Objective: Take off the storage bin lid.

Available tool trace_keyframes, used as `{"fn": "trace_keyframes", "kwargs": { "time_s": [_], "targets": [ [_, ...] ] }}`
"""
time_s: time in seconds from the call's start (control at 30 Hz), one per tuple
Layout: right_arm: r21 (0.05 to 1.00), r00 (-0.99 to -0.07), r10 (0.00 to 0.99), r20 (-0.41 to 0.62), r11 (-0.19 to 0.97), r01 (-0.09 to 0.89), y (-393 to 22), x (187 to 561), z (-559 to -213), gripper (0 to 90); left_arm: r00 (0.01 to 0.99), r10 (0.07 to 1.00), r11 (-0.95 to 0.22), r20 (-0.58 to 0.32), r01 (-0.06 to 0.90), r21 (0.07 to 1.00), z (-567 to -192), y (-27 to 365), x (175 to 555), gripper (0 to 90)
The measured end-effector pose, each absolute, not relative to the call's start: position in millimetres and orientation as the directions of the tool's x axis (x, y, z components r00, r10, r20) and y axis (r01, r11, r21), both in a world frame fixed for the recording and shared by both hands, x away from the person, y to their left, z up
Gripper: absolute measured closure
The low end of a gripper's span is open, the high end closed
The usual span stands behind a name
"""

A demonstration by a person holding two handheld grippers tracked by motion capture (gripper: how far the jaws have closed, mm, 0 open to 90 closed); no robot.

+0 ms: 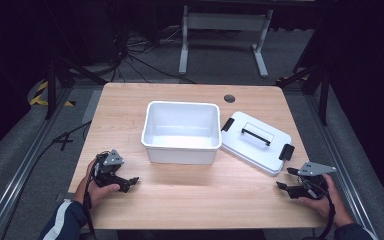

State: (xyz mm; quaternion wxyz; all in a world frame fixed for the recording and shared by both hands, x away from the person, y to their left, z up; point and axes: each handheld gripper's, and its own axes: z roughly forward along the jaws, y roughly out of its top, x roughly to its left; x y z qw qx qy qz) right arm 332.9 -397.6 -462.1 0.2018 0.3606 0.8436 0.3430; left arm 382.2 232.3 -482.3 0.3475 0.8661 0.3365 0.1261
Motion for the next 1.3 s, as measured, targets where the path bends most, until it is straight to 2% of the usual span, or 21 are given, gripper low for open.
{"fn": "trace_keyframes", "kwargs": {
  "time_s": [0.13, 0.47, 0.87, 1.3],
  "targets": [
    [0.744, -0.630, 0.776, -0.033, 0.440, 0.503, -404.3, 334.0, -466.8, 23.8, 0.743, 0.669, -0.533, -0.017, 0.496, 0.685, -482.1, 232.5, 382.3, 0.7],
    [0.745, -0.610, 0.792, -0.027, 0.422, 0.516, -403.2, 334.8, -467.0, 23.2, 0.742, 0.670, -0.533, -0.012, 0.492, 0.688, -482.4, 232.5, 382.3, 0.6],
    [0.740, -0.560, 0.828, -0.034, 0.398, 0.543, -401.7, 334.0, -467.7, 16.4, 0.744, 0.668, -0.531, -0.023, 0.498, 0.685, -482.4, 232.2, 383.7, 0.2],
    [0.739, -0.557, 0.830, -0.034, 0.396, 0.545, -401.7, 334.1, -467.8, 15.9, 0.741, 0.671, -0.527, -0.026, 0.501, 0.687, -482.7, 231.9, 383.9, 0.2]
  ]
}}
